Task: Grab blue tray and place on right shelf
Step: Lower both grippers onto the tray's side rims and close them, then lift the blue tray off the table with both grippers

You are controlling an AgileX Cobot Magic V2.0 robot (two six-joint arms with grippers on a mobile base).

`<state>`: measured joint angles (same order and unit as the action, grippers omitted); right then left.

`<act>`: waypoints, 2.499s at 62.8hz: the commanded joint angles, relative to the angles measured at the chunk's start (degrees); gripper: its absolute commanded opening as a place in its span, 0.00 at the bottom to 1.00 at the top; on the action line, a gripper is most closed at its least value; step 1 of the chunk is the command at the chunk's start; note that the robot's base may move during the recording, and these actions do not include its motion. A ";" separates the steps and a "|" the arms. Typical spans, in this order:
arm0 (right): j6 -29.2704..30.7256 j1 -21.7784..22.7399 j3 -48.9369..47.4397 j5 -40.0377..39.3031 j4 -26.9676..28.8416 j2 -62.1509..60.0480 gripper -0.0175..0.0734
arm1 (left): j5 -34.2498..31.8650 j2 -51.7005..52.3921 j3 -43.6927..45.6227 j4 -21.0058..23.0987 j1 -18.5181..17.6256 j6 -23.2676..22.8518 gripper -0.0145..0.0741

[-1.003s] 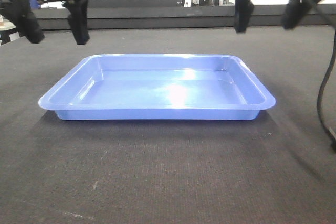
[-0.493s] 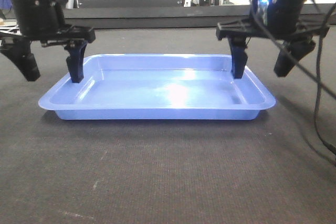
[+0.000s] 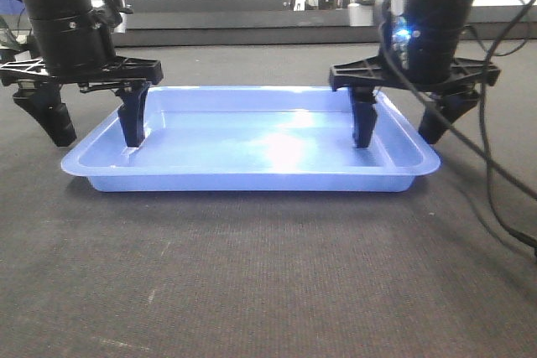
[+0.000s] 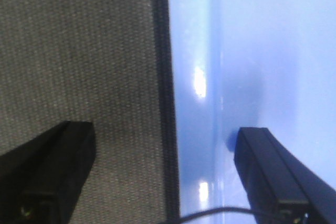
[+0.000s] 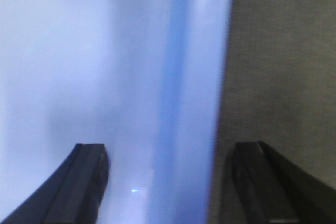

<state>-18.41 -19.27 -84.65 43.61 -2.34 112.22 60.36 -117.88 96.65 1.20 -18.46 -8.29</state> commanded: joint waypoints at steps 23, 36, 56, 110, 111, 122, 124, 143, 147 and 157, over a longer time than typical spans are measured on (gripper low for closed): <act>0.88 -0.28 -2.04 -2.29 -0.19 -2.81 0.54 | -0.78 3.52 1.97 2.60 0.01 -0.47 0.57; 0.88 -0.28 -2.04 -1.62 -0.19 -2.81 0.26 | -0.78 3.52 1.97 3.27 0.01 -0.47 0.09; 0.88 -0.12 -2.04 2.49 -0.31 -7.86 0.26 | 4.53 6.66 4.67 2.90 0.01 -0.47 0.11; -0.48 -8.03 -2.04 21.28 -4.23 -38.20 0.26 | 16.36 33.07 5.23 -4.19 -9.98 -4.60 0.12; -0.61 -8.32 -2.04 21.52 -4.44 -38.26 0.26 | 16.36 33.12 5.23 -4.19 -10.20 -4.60 0.12; -1.85 -10.12 -2.04 21.40 -4.52 -39.75 0.26 | 16.36 33.24 4.06 -4.06 -11.41 -4.60 0.12; -2.14 -10.12 -2.04 21.15 -4.60 -40.00 0.26 | 16.36 33.24 3.26 -3.80 -11.41 -4.60 0.12; -2.14 -10.12 -1.99 20.70 -5.54 -40.26 0.26 | 16.36 33.24 -1.07 -1.20 -11.41 -4.60 0.12; -2.14 -10.12 -1.99 20.64 -5.54 -40.26 0.26 | 16.36 33.24 -1.07 -1.20 -11.41 -4.60 0.12; -2.14 -10.12 -1.94 20.65 -5.54 -40.26 0.26 | 16.36 33.24 -1.07 -1.20 -11.41 -4.60 0.12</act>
<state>-22.16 -28.90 -85.01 70.21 -8.33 73.95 71.64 -86.68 94.34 0.00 -28.92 -14.77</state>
